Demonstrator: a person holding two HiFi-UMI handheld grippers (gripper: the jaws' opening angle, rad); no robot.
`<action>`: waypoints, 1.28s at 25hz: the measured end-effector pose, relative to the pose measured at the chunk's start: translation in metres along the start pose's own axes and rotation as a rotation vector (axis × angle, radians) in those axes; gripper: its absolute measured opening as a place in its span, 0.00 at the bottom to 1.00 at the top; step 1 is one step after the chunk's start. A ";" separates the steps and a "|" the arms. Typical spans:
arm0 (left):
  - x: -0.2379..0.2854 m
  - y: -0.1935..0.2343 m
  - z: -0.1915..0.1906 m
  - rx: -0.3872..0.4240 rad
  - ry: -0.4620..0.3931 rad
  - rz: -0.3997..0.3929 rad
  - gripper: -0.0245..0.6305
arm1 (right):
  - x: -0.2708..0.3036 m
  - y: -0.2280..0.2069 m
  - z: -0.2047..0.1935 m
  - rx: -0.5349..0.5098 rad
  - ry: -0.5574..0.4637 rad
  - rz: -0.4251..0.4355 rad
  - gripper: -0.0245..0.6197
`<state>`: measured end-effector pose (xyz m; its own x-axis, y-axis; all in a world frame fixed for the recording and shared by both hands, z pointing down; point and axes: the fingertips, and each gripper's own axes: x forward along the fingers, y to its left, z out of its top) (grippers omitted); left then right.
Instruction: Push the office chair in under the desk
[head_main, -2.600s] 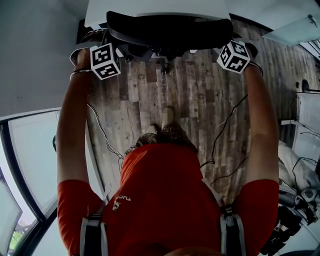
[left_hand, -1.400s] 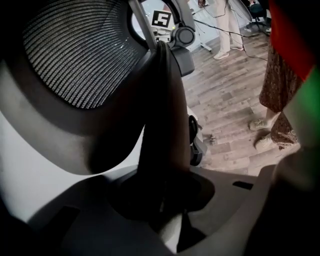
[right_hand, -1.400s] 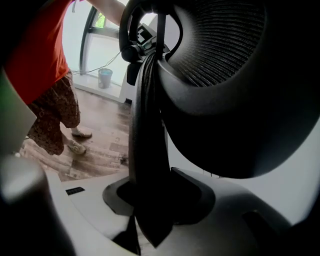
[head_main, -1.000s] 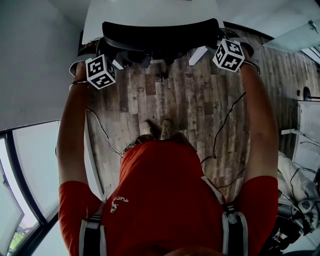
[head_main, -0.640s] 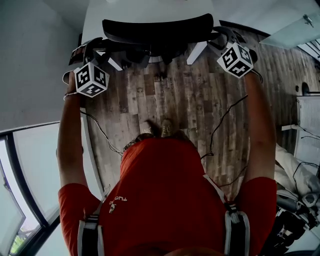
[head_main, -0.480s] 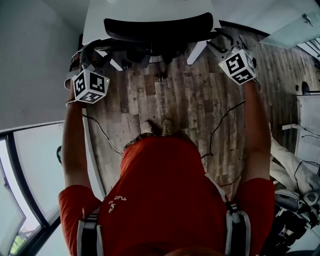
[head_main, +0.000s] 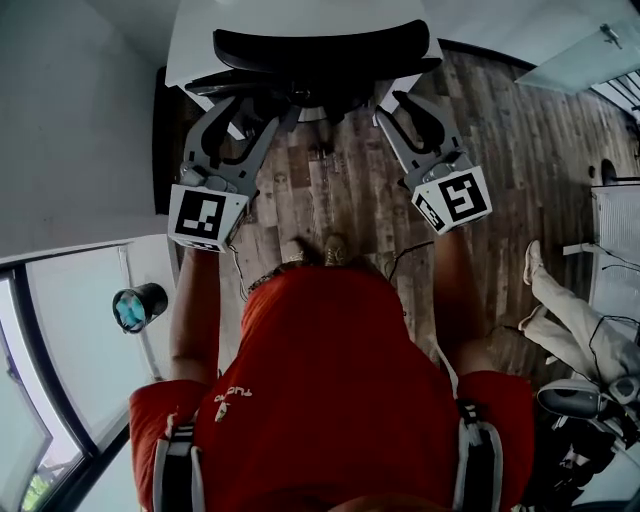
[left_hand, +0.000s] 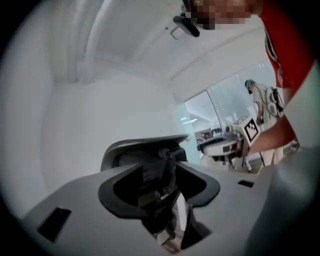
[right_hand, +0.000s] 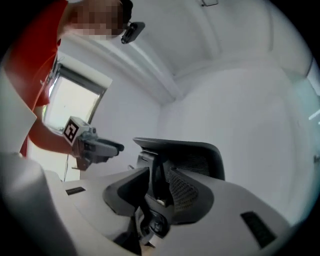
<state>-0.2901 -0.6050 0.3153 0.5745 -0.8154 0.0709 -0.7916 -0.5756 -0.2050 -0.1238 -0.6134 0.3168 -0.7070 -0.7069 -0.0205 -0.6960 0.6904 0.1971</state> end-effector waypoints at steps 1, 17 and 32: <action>-0.001 -0.008 0.005 -0.043 -0.030 -0.004 0.35 | -0.001 0.012 0.003 0.029 -0.024 0.008 0.25; -0.015 -0.057 0.020 -0.181 -0.186 -0.062 0.05 | -0.001 0.081 0.024 0.125 -0.176 0.050 0.08; -0.011 -0.051 0.022 -0.176 -0.175 -0.056 0.05 | 0.007 0.079 0.026 0.121 -0.181 0.071 0.08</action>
<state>-0.2514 -0.5648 0.3031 0.6338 -0.7674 -0.0963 -0.7726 -0.6341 -0.0318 -0.1866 -0.5601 0.3066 -0.7582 -0.6243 -0.1881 -0.6459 0.7587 0.0851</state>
